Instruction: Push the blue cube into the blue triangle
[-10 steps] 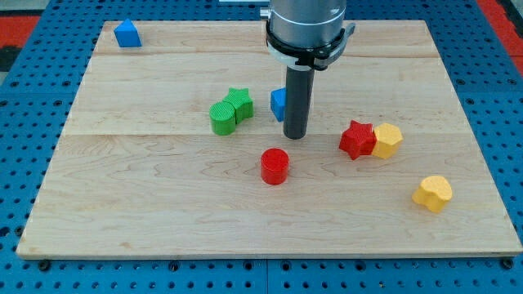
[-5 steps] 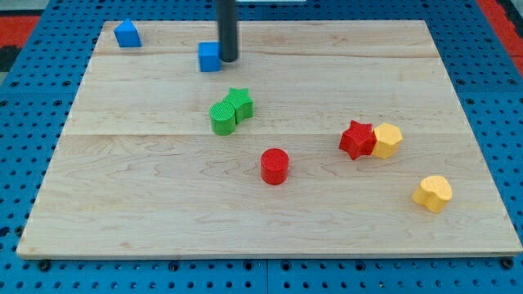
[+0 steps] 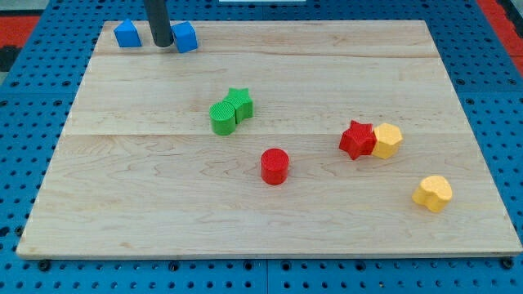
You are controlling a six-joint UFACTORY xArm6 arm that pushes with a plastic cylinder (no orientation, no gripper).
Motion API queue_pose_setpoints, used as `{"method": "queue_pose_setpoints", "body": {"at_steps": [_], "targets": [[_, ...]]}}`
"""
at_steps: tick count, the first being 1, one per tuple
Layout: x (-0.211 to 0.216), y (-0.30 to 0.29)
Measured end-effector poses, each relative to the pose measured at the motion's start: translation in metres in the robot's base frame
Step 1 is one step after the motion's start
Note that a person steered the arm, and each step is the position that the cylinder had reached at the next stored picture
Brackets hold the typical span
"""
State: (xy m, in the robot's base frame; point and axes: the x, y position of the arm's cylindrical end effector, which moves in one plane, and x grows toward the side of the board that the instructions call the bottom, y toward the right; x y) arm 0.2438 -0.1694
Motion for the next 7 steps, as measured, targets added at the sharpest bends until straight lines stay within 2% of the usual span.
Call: {"method": "queue_pose_setpoints", "body": {"at_steps": [1,3,4,5,6,7], "targets": [[0.025,0.016],[0.041,0.08],[0.022,0.076],[0.008,0.037],[0.005,0.01],[0.027,0.016]]}}
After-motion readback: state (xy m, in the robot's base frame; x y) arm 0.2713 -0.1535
